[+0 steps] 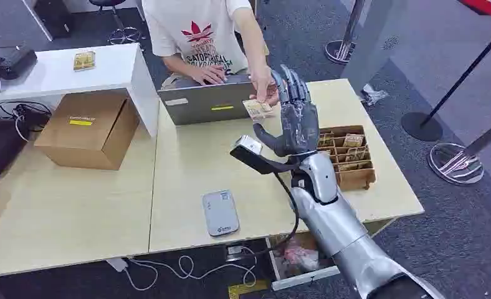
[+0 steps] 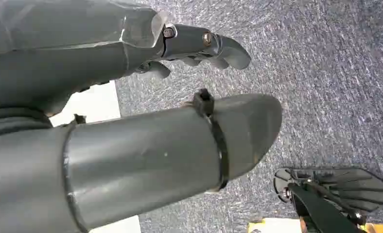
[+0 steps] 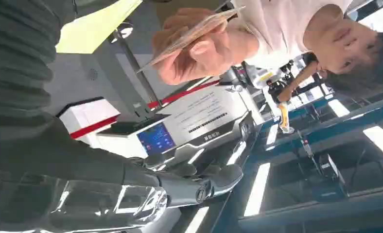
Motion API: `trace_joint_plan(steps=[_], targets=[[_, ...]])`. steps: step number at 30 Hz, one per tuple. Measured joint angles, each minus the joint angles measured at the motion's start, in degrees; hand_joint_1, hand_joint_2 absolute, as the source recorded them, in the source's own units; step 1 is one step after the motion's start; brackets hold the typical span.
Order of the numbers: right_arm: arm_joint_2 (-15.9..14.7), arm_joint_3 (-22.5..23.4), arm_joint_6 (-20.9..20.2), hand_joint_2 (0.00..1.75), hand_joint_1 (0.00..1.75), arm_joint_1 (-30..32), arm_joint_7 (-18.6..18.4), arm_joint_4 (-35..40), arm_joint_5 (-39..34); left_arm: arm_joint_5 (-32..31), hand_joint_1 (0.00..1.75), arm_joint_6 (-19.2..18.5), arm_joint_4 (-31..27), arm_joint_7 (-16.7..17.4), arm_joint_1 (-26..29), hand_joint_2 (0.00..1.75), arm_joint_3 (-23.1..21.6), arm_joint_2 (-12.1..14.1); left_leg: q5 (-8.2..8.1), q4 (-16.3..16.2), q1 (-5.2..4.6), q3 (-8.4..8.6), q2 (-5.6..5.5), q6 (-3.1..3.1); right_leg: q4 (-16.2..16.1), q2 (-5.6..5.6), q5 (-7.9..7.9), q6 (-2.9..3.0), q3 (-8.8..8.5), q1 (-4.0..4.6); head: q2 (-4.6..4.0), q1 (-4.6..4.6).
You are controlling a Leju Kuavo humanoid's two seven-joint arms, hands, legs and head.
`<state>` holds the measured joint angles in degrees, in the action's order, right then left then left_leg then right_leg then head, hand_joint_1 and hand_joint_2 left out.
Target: Pass the card to the sensor for recognition and then transmit it.
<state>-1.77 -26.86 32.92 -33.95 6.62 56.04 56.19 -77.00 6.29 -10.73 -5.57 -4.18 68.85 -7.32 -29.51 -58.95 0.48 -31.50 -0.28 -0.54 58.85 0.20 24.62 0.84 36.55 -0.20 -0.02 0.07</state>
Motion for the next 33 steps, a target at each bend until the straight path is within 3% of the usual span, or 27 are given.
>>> trace_joint_plan(steps=[13,14,16,18,19,20,22,33], targets=[[-0.5,0.0,0.0,1.75,0.00,-1.4,0.0,-1.4,0.0,-0.3,0.00,-0.2,0.0,-0.4,0.0,0.00,-0.5,0.4,0.01,0.0,0.00,0.00,0.00,0.00,0.0,0.00,-0.01,0.00,0.00,0.00,0.00,0.00],[-0.5,0.0,0.0,1.75,0.19,-1.4,0.0,-1.4,0.0,-0.3,0.00,-0.2,0.0,-0.4,0.0,0.00,-0.6,0.4,0.01,0.0,0.00,0.00,0.00,0.00,0.0,0.00,-0.01,0.00,0.00,0.00,0.00,0.02],[-0.5,0.0,0.0,1.75,0.38,-1.5,0.0,-1.5,0.0,-0.3,0.00,-0.2,0.0,-0.4,0.0,0.00,-0.6,0.4,0.01,0.0,0.00,0.00,0.00,0.00,0.0,0.00,-0.01,0.00,0.00,0.00,0.00,0.02],[-0.6,0.0,0.0,1.75,0.84,-1.6,0.0,-1.7,0.0,-0.4,0.00,-0.2,0.0,-0.4,0.0,0.00,-0.6,0.4,0.01,0.0,0.00,0.00,0.00,0.00,0.0,0.00,-0.01,0.00,0.00,0.00,0.00,0.00],[-0.6,0.0,0.0,1.75,1.52,-1.6,0.0,-1.7,-0.2,-0.5,0.00,-0.2,0.0,-0.4,0.0,0.00,-0.7,0.4,0.01,0.0,0.00,0.00,0.00,0.00,0.0,0.00,-0.01,0.00,0.00,0.00,0.00,0.02],[-0.6,0.0,0.1,1.75,1.64,-1.7,0.0,-1.8,-0.2,-0.6,0.00,-0.2,0.0,-0.4,0.0,0.00,-0.7,0.4,0.01,0.0,0.00,0.00,0.00,0.00,0.0,0.00,-0.01,0.00,0.00,0.00,0.00,0.00],[-0.7,0.0,0.1,1.75,1.75,-1.7,0.0,-1.9,-0.2,-0.7,0.00,-0.2,0.0,-0.4,0.0,0.00,-0.7,0.4,0.01,0.0,0.00,0.00,0.00,0.00,0.0,0.00,-0.01,0.00,0.00,0.00,0.00,0.00],[-0.7,-0.4,0.0,1.75,1.75,-2.5,0.6,-2.7,-1.4,-0.4,0.00,-0.2,0.0,-0.3,0.0,0.00,-0.7,0.7,0.01,0.0,0.00,-0.01,0.00,-0.01,0.0,0.00,-0.01,0.00,0.00,0.00,0.00,0.00]])
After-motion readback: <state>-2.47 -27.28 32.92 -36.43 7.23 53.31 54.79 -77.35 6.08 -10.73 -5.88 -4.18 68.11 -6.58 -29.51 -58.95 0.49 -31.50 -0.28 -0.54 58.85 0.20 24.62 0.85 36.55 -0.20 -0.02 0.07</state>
